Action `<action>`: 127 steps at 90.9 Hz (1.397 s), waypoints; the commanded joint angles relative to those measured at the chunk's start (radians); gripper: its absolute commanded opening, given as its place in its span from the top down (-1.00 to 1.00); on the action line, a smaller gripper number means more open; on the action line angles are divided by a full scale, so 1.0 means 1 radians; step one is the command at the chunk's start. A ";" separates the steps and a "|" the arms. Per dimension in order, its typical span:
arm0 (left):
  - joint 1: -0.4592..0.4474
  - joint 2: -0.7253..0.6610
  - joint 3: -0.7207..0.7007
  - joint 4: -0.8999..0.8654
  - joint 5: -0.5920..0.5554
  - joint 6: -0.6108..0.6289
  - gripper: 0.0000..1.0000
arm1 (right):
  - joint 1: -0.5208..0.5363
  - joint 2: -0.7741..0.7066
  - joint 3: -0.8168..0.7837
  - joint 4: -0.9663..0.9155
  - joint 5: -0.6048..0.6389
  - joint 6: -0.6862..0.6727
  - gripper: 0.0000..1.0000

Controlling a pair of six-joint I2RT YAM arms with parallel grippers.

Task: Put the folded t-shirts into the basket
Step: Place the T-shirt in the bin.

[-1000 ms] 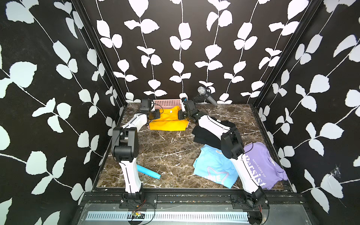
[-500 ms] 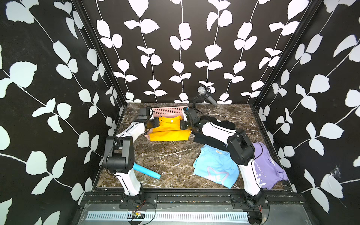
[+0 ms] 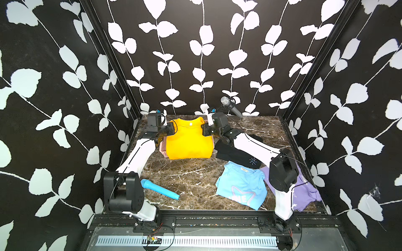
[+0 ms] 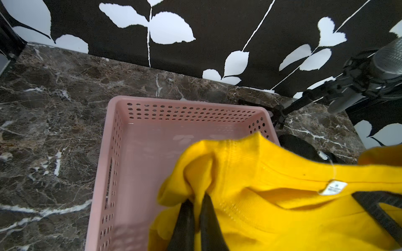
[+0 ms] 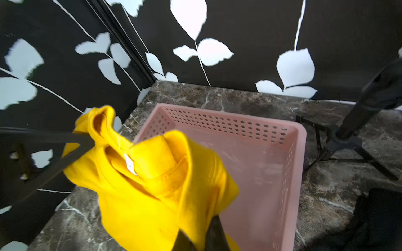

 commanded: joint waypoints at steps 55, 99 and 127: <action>0.007 -0.055 0.101 -0.086 -0.094 0.058 1.00 | 0.007 -0.035 0.116 -0.008 -0.058 0.024 1.00; 0.012 0.156 0.202 -0.098 -0.118 0.103 1.00 | -0.010 0.165 0.260 -0.057 -0.032 0.042 1.00; 0.013 0.283 0.291 -0.115 -0.133 0.156 1.00 | -0.022 0.263 0.317 -0.056 -0.004 0.064 1.00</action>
